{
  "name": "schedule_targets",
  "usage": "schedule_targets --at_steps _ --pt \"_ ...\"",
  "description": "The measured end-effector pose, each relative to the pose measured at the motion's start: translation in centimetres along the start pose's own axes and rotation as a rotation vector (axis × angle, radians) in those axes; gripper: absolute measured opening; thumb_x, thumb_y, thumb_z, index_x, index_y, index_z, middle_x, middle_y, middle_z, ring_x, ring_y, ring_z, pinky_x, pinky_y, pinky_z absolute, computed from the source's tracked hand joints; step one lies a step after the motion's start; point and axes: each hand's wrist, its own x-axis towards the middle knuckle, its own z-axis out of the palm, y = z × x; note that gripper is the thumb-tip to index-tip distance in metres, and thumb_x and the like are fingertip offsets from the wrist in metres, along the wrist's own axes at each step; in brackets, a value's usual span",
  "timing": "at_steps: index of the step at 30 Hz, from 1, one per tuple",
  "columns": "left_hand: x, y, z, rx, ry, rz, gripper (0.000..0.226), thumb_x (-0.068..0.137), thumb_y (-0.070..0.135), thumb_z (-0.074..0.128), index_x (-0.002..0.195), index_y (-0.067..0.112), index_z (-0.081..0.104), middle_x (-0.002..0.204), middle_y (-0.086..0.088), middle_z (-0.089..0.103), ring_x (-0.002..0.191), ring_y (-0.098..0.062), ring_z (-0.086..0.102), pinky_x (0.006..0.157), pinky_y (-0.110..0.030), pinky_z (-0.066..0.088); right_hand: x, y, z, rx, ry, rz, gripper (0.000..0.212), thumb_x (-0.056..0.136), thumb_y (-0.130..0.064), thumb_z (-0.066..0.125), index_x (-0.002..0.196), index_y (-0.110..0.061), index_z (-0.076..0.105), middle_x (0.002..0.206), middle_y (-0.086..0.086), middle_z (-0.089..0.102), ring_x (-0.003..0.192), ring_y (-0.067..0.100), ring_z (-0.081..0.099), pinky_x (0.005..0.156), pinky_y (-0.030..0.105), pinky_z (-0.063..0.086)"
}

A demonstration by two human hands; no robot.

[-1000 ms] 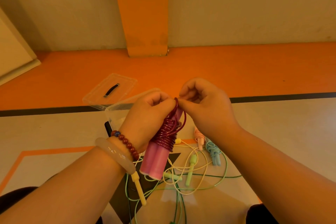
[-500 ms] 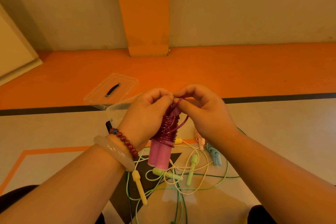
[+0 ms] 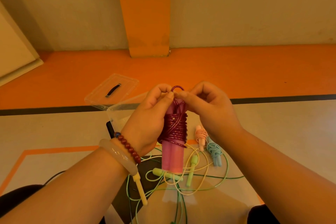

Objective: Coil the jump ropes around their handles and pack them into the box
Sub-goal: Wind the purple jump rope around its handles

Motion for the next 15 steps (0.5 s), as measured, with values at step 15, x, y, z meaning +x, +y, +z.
schedule_targets --at_steps 15 --pt "0.39 -0.03 0.17 0.253 -0.044 0.049 0.021 0.085 0.033 0.06 0.1 0.018 0.059 0.101 -0.014 0.068 0.083 -0.024 0.068 0.076 -0.038 0.056 0.43 -0.76 -0.18 -0.125 -0.007 0.158 0.025 0.093 -0.02 0.06 0.074 -0.003 0.064 0.072 0.007 0.058 0.071 0.019 0.054 0.066 0.033 0.045"
